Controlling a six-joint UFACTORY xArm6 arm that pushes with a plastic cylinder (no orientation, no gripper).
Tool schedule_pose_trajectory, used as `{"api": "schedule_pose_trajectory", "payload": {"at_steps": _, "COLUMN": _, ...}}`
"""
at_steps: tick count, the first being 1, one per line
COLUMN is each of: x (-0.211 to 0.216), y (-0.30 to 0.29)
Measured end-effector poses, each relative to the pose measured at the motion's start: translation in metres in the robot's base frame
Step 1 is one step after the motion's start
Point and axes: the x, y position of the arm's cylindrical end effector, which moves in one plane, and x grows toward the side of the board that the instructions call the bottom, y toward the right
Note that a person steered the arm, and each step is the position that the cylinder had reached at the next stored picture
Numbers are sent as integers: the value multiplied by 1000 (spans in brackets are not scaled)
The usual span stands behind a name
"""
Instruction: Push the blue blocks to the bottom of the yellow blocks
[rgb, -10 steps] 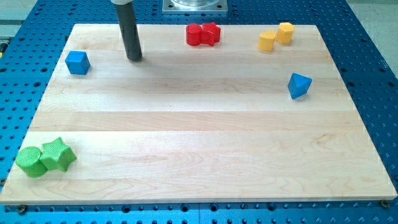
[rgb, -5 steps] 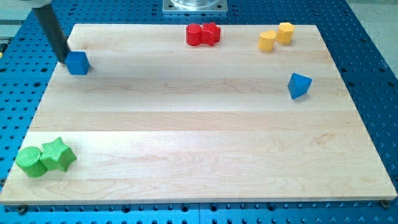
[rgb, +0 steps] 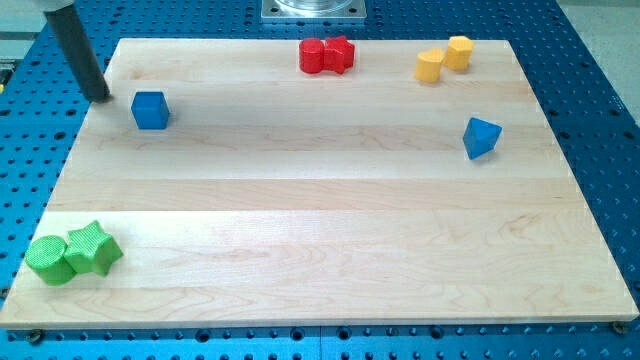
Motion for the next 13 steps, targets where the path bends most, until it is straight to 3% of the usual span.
{"api": "schedule_pose_trajectory", "payload": {"at_steps": 2, "x": 13, "y": 191}}
{"api": "schedule_pose_trajectory", "payload": {"at_steps": 4, "x": 0, "y": 89}}
{"api": "schedule_pose_trajectory", "payload": {"at_steps": 5, "x": 26, "y": 63}}
{"api": "schedule_pose_trajectory", "payload": {"at_steps": 6, "x": 27, "y": 73}}
{"api": "schedule_pose_trajectory", "payload": {"at_steps": 8, "x": 33, "y": 215}}
{"api": "schedule_pose_trajectory", "payload": {"at_steps": 9, "x": 34, "y": 149}}
{"api": "schedule_pose_trajectory", "payload": {"at_steps": 10, "x": 58, "y": 126}}
{"api": "schedule_pose_trajectory", "payload": {"at_steps": 11, "x": 74, "y": 182}}
{"api": "schedule_pose_trajectory", "payload": {"at_steps": 12, "x": 72, "y": 309}}
{"api": "schedule_pose_trajectory", "payload": {"at_steps": 13, "x": 74, "y": 343}}
